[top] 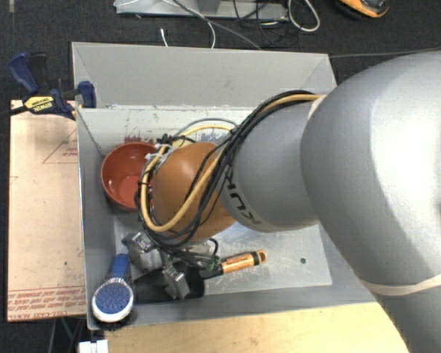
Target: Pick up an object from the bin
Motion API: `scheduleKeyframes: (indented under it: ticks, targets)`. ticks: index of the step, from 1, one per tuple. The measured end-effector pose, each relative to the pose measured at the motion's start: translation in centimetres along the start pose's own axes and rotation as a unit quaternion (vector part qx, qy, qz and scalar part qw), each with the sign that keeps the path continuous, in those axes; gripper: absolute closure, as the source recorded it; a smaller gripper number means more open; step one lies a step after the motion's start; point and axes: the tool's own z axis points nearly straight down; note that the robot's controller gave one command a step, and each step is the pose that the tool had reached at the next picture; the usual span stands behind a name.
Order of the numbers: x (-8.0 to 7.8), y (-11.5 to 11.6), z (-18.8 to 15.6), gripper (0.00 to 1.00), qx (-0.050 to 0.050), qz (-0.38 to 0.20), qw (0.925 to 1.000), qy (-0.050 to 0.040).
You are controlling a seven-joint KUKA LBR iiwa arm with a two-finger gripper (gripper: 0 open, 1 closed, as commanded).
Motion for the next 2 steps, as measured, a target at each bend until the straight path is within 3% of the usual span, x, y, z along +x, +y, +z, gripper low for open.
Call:
scheduleKeyframes:
  ticks: [1,2]
  targets:
    - [0.98,-0.34,-0.09,0.00,0.004,0.091,0.9959,-0.0062]
    - [0.62,0.61,0.04,1.00,0.002,0.000,1.0000,-0.0014]
